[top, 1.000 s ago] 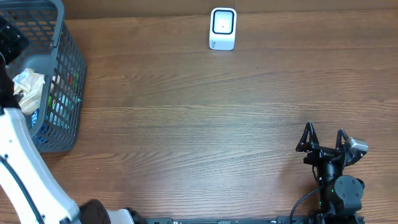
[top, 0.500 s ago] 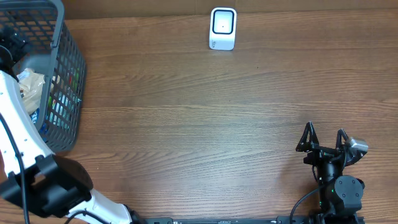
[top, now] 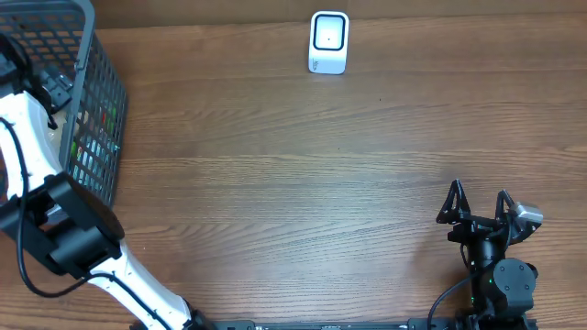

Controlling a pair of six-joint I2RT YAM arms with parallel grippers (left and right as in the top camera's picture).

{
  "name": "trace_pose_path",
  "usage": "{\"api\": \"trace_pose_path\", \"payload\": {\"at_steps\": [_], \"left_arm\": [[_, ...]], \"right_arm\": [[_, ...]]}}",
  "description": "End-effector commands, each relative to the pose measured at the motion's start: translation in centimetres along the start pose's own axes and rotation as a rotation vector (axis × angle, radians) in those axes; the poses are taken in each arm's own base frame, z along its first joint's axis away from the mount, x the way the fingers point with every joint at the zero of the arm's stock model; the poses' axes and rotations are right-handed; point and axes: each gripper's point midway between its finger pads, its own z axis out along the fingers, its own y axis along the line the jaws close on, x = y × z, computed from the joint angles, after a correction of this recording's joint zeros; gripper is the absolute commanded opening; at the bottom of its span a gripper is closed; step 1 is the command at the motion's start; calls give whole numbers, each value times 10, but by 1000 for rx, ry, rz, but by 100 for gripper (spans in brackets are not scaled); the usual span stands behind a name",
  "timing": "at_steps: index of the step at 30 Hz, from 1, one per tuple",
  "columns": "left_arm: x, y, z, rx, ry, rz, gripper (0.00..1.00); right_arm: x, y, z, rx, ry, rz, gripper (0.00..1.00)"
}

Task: Scan the item barcode
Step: 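Grasp the brown paper snack bag in the basket with the left gripper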

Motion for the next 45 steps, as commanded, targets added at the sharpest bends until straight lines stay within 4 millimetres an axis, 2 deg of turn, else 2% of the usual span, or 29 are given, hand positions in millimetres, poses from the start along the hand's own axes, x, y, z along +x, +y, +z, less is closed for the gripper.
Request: {"api": "trace_pose_path", "payload": {"at_steps": [1, 6, 8, 9, 10, 11, 13, 15, 16, 17, 21, 25, 27, 30, 31, 33, 36, 39, 42, 45], "left_arm": [[13, 4, 25, -5, 49, 18, 99], [36, 5, 51, -21, 123, 28, 98], [43, 5, 57, -23, 147, 31, 94], [47, 5, 59, -23, 157, 33, 87], [49, 5, 60, -23, 165, 34, 65], [50, 6, 60, -24, 169, 34, 48], [49, 6, 59, -24, 168, 34, 28], [49, 6, 57, -24, 169, 33, 14], [47, 6, 54, -25, 169, 29, 7], [46, 6, 51, -25, 167, 25, 4], [28, 5, 31, -20, 136, -7, 4], [-6, 3, -11, -2, 59, -42, 4], [-28, 3, -42, 14, -2, -51, 4], [-59, 3, -106, 44, -101, -96, 4], [-68, 4, -141, 61, -147, -107, 4], [-74, 3, -182, 83, -199, -106, 4], [-68, -5, -238, 148, -240, -91, 4], [-40, -27, -284, 275, -202, -46, 4], [-5, -53, -313, 374, -131, 23, 4], [26, -83, -326, 422, -73, 146, 4]], "right_arm": [[-4, 0, -1, 2, -16, -1, 100], [-4, 0, -1, 2, -16, -1, 100], [-4, 0, -1, 2, -16, -1, 100], [-4, 0, -1, 2, -16, -1, 100], [-4, 0, -1, 2, -16, -1, 100], [-4, 0, -1, 2, -16, -1, 100], [-4, 0, -1, 2, -16, -1, 100], [-4, 0, -1, 2, -16, -1, 100], [-4, 0, -1, 2, -16, -1, 100], [-4, 0, -1, 2, -16, -1, 100], [-4, 0, -1, 2, -16, -1, 100], [-4, 0, -1, 2, -16, -1, 100], [-4, 0, -1, 2, -16, -1, 100], [-4, 0, -1, 2, -16, -1, 100], [-4, 0, -1, 2, -16, -1, 100], [-4, 0, -1, 2, -16, -1, 100], [-4, 0, -1, 2, -16, -1, 100], [-4, 0, -1, 2, -16, -1, 100], [-4, 0, -1, 2, -16, -1, 100], [-4, 0, -1, 2, -16, -1, 100]]}}
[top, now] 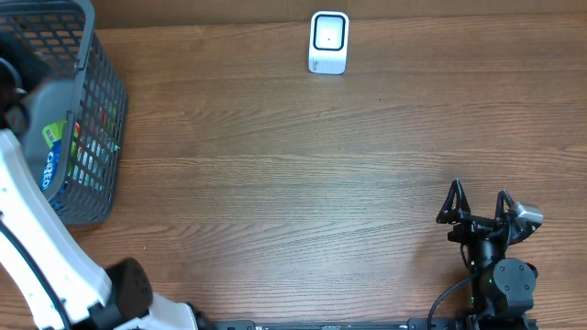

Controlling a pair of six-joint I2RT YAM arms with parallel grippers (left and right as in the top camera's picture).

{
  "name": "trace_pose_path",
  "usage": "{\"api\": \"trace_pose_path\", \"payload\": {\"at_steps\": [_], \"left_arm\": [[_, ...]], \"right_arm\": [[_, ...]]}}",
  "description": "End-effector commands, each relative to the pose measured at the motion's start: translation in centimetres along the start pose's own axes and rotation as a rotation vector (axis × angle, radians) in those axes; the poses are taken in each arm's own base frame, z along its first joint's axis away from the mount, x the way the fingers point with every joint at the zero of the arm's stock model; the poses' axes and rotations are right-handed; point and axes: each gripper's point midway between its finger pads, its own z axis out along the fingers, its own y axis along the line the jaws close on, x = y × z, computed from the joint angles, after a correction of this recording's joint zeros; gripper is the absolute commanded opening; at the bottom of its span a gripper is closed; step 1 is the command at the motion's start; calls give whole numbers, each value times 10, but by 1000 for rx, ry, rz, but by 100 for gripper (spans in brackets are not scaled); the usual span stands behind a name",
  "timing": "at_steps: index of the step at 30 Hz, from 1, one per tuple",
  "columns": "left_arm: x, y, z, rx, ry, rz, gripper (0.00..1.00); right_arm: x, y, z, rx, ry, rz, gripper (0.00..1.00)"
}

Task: Scan the item barcode
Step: 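Grasp the brown paper snack bag in the basket with the left gripper, then carry the brown bag out and drop it on the table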

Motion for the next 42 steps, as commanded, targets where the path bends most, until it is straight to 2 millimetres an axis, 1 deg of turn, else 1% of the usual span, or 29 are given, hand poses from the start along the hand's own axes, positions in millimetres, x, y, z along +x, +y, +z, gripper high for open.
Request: {"api": "trace_pose_path", "payload": {"at_steps": [1, 4, 6, 8, 10, 12, 16, 18, 21, 22, 23, 25, 26, 28, 30, 31, 33, 38, 40, 41, 42], "left_arm": [[38, -52, 8, 132, 132, 129, 4], [70, -83, 12, 182, 222, 263, 4], [89, -98, 17, 189, 276, 333, 4], [108, -108, 28, 181, 337, 378, 4], [123, -112, 40, 167, 391, 404, 4], [142, -117, 58, 155, 464, 429, 4], [181, -123, 96, 118, 604, 471, 4], [205, -124, 115, 94, 681, 494, 4], [242, -122, 140, 52, 801, 529, 4], [252, -121, 146, 40, 828, 534, 4], [268, -120, 156, 20, 872, 542, 4], [285, -118, 168, 3, 912, 553, 4], [297, -116, 176, -10, 939, 559, 4], [308, -115, 182, -17, 959, 569, 4], [315, -113, 185, -20, 969, 576, 4], [318, -113, 185, -21, 973, 578, 7], [319, -113, 185, -22, 975, 581, 17], [319, -111, 183, -16, 986, 602, 52], [319, -111, 182, -10, 989, 620, 74], [318, -111, 182, -11, 987, 621, 91], [317, -112, 181, -9, 983, 620, 100]], "right_arm": [[-4, 0, -1, 3, -16, -1, 100], [-4, 0, -1, 3, -16, -1, 100], [-4, 0, -1, 3, -16, -1, 100], [-4, 0, -1, 3, -16, -1, 100], [-4, 0, -1, 3, -16, -1, 100], [-4, 0, -1, 3, -16, -1, 100], [-4, 0, -1, 3, -16, -1, 100], [-4, 0, -1, 3, -16, -1, 100], [-4, 0, -1, 3, -16, -1, 100], [-4, 0, -1, 3, -16, -1, 100], [-4, 0, -1, 3, -16, -1, 100], [-4, 0, -1, 3, -16, -1, 100], [-4, 0, -1, 3, -16, -1, 100], [-4, 0, -1, 3, -16, -1, 100], [-4, 0, -1, 3, -16, -1, 100], [-4, 0, -1, 3, -16, -1, 100], [-4, 0, -1, 3, -16, -1, 100], [-4, 0, -1, 3, -16, -1, 100], [-4, 0, -1, 3, -16, -1, 100], [-4, 0, -1, 3, -16, -1, 100], [-4, 0, -1, 3, -16, -1, 100]]}}
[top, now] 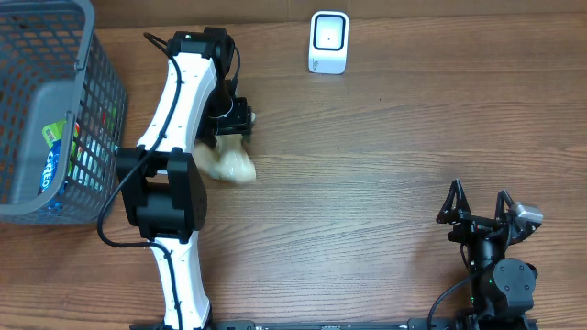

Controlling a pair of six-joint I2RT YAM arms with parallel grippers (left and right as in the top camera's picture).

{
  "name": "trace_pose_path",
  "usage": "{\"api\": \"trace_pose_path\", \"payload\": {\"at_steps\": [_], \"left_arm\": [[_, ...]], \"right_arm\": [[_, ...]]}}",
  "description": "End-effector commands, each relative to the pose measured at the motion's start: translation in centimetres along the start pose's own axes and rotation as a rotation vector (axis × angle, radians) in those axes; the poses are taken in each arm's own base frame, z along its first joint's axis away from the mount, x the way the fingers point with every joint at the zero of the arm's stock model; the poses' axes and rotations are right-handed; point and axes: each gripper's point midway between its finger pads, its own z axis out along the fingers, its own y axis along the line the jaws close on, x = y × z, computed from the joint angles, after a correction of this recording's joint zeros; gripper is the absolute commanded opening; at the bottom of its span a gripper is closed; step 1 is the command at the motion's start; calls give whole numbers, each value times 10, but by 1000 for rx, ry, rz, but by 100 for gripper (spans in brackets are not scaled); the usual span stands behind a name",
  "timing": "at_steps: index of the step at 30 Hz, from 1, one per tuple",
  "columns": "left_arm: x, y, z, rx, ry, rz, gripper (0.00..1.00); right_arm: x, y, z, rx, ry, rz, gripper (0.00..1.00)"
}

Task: Scan the item barcode
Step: 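Carry the brown bag out and drop it on the table, then move the left gripper back into the grey basket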

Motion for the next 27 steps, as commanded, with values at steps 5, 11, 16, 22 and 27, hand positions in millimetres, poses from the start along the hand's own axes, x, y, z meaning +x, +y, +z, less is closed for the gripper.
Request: {"api": "trace_pose_path", "payload": {"at_steps": [5, 11, 16, 22, 27], "left_arm": [[-8, -1, -34, 5, -72, 25, 100], [-23, -9, -134, 48, -336, 47, 100], [-17, -13, -230, 120, -647, 19, 100], [34, 7, -343, 121, -1027, -40, 100], [93, 32, -409, 100, -1267, -130, 100]], "right_arm": [[-4, 0, -1, 1, -16, -2, 100], [-4, 0, -1, 1, -16, -2, 100], [-4, 0, -1, 1, -16, -2, 100], [-4, 0, -1, 1, -16, -2, 100], [-4, 0, -1, 1, -16, -2, 100]]}}
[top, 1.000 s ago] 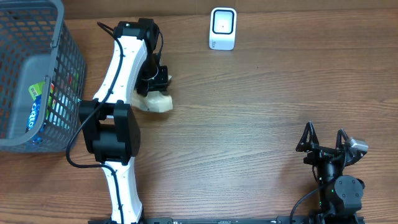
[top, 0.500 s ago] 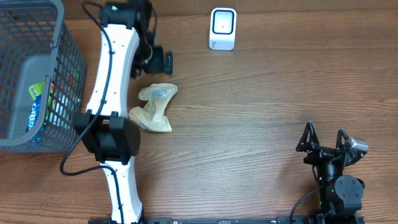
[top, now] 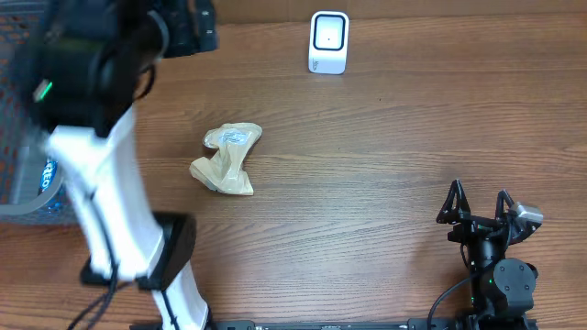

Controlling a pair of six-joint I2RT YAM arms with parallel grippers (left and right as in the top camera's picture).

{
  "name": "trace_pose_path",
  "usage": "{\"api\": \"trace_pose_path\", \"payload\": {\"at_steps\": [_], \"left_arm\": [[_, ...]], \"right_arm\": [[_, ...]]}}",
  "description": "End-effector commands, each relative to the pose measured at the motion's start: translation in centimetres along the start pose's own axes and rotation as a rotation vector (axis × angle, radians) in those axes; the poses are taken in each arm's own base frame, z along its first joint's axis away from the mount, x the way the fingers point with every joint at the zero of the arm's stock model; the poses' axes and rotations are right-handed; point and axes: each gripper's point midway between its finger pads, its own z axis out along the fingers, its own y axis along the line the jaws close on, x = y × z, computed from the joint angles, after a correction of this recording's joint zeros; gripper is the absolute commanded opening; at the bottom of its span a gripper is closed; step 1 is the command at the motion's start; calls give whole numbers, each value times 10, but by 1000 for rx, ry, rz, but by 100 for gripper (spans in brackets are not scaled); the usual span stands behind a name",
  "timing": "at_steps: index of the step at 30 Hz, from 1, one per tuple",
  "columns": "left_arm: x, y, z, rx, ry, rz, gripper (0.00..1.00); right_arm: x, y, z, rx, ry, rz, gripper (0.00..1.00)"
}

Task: Scan the item barcode
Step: 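Move the left gripper back into the grey basket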

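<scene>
A crumpled tan packet (top: 227, 159) with a pale label on its upper part lies loose on the wooden table (top: 367, 165), left of centre. The white barcode scanner (top: 328, 41) stands at the far edge, up and to the right of the packet. My left arm (top: 92, 137) rises blurred and close to the camera on the left; its dark wrist end (top: 188, 23) sits at the top, apart from the packet, fingers not made out. My right gripper (top: 477, 206) rests open at the near right, holding nothing.
The grey wire basket (top: 27, 174) stands at the left edge, mostly hidden behind the left arm, with a blue-and-white item (top: 48, 174) showing inside. Bare wood lies between the packet, the scanner and the right arm.
The left gripper was low over the tan packet and is now raised away near the top left. The packet lies free on the table. The right arm has not moved.
The left arm reached into the basket at the left edge. Then it was drawn back beside the basket. Then its gripper was over the table left of centre with the tan packet. Now the packet lies on the table and the arm is lifted.
</scene>
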Motion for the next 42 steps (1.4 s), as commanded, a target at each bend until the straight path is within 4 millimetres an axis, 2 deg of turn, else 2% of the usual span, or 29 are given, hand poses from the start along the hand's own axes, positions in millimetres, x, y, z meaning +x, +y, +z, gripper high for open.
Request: {"api": "trace_pose_path", "payload": {"at_steps": [1, 3, 6, 8, 12, 19, 23, 25, 29, 32, 34, 37, 42], "left_arm": [[-27, 17, -82, -55, -229, -63, 100], [-33, 19, -109, -49, -296, -83, 100], [-38, 21, -139, -38, -370, -91, 100], [-39, 26, -151, -60, -402, -99, 100], [-39, 48, -160, -175, -434, -152, 100], [-29, 121, -166, -579, -438, -298, 100], [-17, 167, -149, -724, -367, -399, 100], [-11, 192, -133, -755, -308, -443, 100], [4, 244, -90, -755, -182, -522, 100], [19, 278, -53, -711, -76, -561, 92], [31, 296, -34, -693, -22, -601, 88], [46, 323, -5, -681, 47, -637, 88], [66, 350, 39, -656, 130, -675, 88]], "right_arm": [[-4, 0, -1, 2, -16, -2, 100], [-4, 0, -1, 2, -16, -2, 100], [-4, 0, -1, 2, -16, -2, 100], [-4, 0, -1, 2, -16, -2, 100], [-4, 0, -1, 2, -16, -2, 100], [-4, 0, -1, 2, -16, -2, 100], [-4, 0, -1, 2, -16, -2, 100], [-4, 0, -1, 2, -16, -2, 100], [-4, 0, -1, 2, -16, -2, 100], [-4, 0, -1, 2, -16, -2, 100], [-4, 0, -1, 2, -16, -2, 100], [-4, 0, -1, 2, -16, -2, 100], [-4, 0, -1, 2, -16, -2, 100]]}}
